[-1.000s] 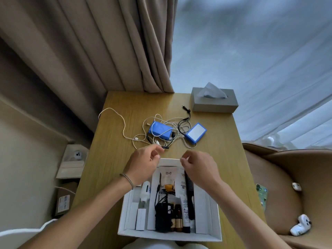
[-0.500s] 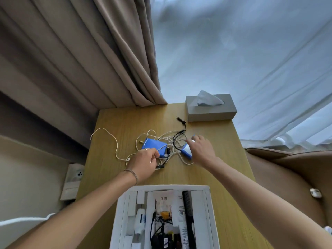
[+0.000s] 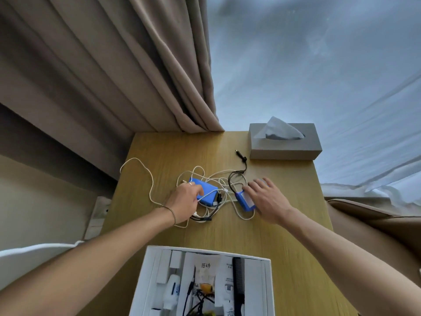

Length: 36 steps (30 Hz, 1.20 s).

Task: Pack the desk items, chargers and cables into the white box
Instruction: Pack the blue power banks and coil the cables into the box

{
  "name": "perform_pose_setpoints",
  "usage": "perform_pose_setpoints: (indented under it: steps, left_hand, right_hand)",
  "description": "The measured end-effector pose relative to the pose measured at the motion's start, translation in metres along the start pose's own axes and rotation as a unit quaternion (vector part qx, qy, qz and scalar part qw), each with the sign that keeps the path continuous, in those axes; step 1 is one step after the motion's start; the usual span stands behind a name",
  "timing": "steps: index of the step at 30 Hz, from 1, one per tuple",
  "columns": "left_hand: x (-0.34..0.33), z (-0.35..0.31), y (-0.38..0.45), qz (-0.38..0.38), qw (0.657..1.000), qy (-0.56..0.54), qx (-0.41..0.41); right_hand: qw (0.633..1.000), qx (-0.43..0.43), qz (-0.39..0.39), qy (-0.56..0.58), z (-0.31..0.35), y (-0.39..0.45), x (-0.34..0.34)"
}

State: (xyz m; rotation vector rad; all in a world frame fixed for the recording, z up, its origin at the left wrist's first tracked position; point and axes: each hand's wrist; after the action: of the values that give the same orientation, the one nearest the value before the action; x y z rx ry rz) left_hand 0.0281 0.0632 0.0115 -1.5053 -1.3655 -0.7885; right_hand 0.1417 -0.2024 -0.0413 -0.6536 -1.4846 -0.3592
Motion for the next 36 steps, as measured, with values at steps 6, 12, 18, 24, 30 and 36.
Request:
perform_pose_setpoints:
  steps: [6, 12, 18, 24, 30, 36]
  left_hand:
    - [-0.005, 0.008, 0.04, 0.02, 0.997, 0.076, -0.026]
    - [-0.015, 0.017, 0.058, 0.106, 0.972, 0.182, -0.1]
    - [-0.02, 0.017, 0.068, 0.173, 0.958, 0.204, -0.102]
    - [-0.03, 0.014, 0.068, 0.126, 0.96, 0.237, -0.077]
    - [-0.024, 0.014, 0.048, 0.002, 0.98, 0.191, -0.052]
    - [0.007, 0.003, 0.022, -0.112, 0.989, -0.084, -0.039]
  right_hand:
    - [0.961, -0.089, -0.09, 0.245, 0.009, -0.016, 0.022]
    - [0.895, -0.128, -0.133, 0.406, 0.025, -0.033, 0.052]
    - [0.844, -0.152, -0.155, 0.49, 0.029, -0.051, 0.064]
    - [0.828, -0.166, -0.16, 0.511, 0.04, -0.063, 0.065]
    - [0.778, -0.201, -0.171, 0.571, 0.046, -0.068, 0.06]
    - [0.741, -0.231, -0.19, 0.601, 0.054, -0.071, 0.054]
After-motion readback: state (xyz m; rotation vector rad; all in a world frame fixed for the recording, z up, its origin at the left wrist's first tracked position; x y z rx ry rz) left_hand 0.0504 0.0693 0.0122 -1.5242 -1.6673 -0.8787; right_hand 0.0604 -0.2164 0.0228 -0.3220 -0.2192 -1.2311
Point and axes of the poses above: each hand's wrist, its own y-axis towards the middle knuckle, its own x-axis out of the back of the hand, z = x × y, and after that the axes turned 3 degrees about -x, right-handed
